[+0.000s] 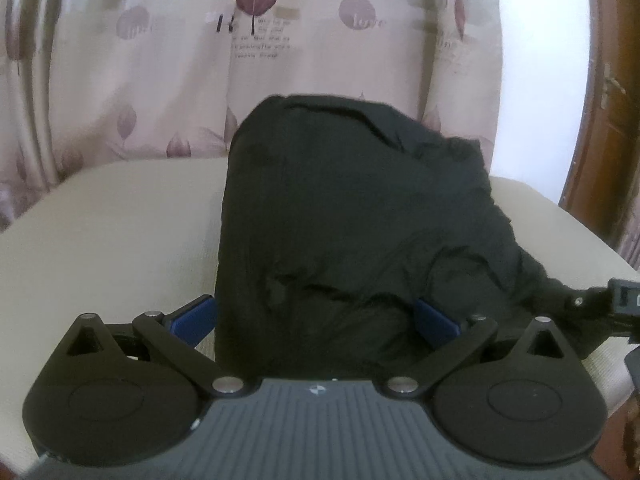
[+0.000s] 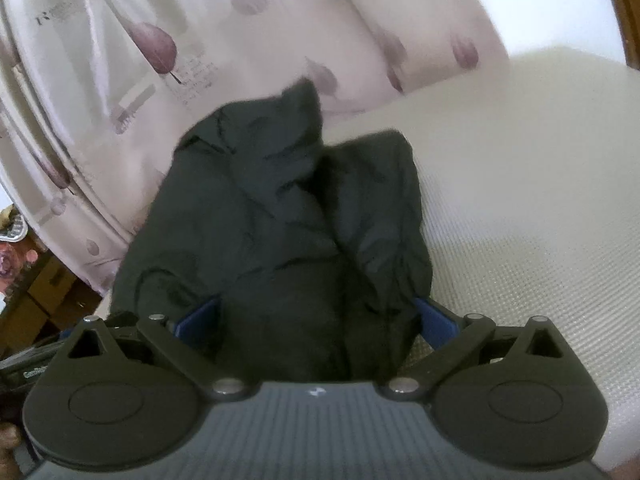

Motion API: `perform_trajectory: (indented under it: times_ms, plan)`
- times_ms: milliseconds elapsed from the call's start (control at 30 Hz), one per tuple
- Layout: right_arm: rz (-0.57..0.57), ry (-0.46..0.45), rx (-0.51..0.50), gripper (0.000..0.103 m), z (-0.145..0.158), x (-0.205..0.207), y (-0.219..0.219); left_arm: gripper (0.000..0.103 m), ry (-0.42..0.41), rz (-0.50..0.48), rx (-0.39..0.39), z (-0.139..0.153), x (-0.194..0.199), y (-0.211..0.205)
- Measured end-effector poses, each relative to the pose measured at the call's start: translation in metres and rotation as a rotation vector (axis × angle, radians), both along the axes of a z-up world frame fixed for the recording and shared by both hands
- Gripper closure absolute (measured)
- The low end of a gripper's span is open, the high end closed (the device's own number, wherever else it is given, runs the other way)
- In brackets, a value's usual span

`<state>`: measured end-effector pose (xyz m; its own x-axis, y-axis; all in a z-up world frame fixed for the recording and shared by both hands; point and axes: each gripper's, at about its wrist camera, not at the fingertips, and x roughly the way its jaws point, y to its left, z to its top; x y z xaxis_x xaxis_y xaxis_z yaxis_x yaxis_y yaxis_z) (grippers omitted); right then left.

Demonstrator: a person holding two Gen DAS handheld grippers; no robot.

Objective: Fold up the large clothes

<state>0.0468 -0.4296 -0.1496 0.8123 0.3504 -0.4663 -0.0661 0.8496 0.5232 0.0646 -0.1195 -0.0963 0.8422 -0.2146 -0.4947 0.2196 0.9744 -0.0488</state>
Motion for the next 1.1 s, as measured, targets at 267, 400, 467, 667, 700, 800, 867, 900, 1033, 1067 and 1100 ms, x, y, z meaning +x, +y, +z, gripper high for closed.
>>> perform_trajectory:
  times_ms: [267, 400, 467, 667, 700, 800, 867, 900, 1033, 1067, 1100]
  plan:
    - [0.076, 0.040, -0.016, 0.000, -0.013, 0.008, 0.006, 0.000, 0.081, -0.034, -0.043, -0.015, 0.019, 0.013]
    - [0.044, -0.041, -0.061, 0.000, 0.014, 0.000, -0.009, 0.000, 0.064, -0.048, -0.044, -0.012, 0.017, 0.017]
    - [0.025, -0.106, -0.057, 0.000, 0.035, -0.001, -0.017, 0.000, 0.038, -0.048, -0.015, -0.008, 0.011, 0.015]
    - [0.091, -0.174, -0.131, 0.000, 0.090, 0.058, -0.008, 0.000, -0.036, -0.040, 0.058, 0.004, -0.001, 0.002]
    - [0.091, -0.147, -0.123, 0.000, 0.091, 0.077, -0.007, 0.000, -0.032, -0.043, 0.058, 0.004, -0.001, 0.000]
    - [0.087, -0.059, -0.115, 0.000, 0.084, 0.131, -0.002, 0.000, 0.008, -0.043, 0.041, 0.001, 0.002, -0.001]
    - [0.147, -0.026, -0.133, 0.013, 0.075, 0.157, 0.009, 0.000, 0.027, -0.038, 0.007, 0.000, 0.003, 0.002]
    - [0.179, -0.019, -0.152, 0.064, 0.074, 0.163, 0.016, 0.000, 0.028, -0.037, 0.002, -0.001, 0.004, 0.003]
    - [0.224, -0.201, -0.297, 0.089, 0.098, 0.129, 0.028, 0.000, 0.033, -0.036, -0.005, 0.000, 0.003, 0.006]
    - [0.201, -0.240, -0.315, 0.089, 0.102, 0.116, 0.021, 0.000, 0.036, -0.040, -0.008, 0.000, 0.002, 0.006]
    - [0.180, -0.262, -0.352, 0.089, 0.102, 0.107, 0.016, 0.000, 0.048, -0.046, -0.015, -0.001, 0.004, 0.005]
